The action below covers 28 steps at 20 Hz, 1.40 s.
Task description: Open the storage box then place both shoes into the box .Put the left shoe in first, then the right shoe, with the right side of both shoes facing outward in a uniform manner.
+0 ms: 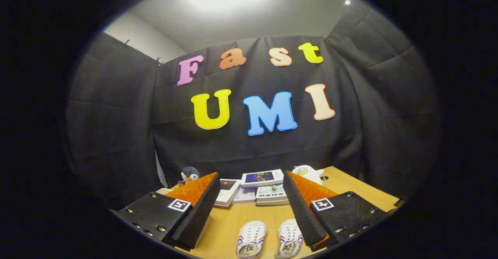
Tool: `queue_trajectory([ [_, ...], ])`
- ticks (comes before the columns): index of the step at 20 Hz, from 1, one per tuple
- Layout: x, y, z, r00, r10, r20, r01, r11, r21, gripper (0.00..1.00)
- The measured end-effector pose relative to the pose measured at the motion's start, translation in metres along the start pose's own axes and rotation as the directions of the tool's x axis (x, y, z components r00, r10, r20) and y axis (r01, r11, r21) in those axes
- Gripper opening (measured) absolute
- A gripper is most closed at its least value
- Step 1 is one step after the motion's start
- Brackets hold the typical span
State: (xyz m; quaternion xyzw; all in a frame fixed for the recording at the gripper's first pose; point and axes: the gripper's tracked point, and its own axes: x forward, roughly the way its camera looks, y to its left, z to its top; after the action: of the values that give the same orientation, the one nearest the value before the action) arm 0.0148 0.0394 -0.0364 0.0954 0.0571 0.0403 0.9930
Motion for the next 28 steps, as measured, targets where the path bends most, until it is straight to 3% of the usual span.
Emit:
queue_trajectory([
  [8, 0.015, 0.030, -0.049, 0.989, 0.071, -0.131, -0.053, 0.989, 0.134, 0.99],
  [14, 0.021, 0.056, -0.097, 0.948, 0.167, -0.271, -0.087, 0.955, 0.283, 0.99],
  [23, 0.018, 0.095, -0.146, 0.845, 0.349, -0.406, -0.104, 0.851, 0.515, 0.96],
  [28, 0.014, 0.117, -0.165, 0.791, 0.435, -0.430, -0.079, 0.770, 0.633, 0.95],
])
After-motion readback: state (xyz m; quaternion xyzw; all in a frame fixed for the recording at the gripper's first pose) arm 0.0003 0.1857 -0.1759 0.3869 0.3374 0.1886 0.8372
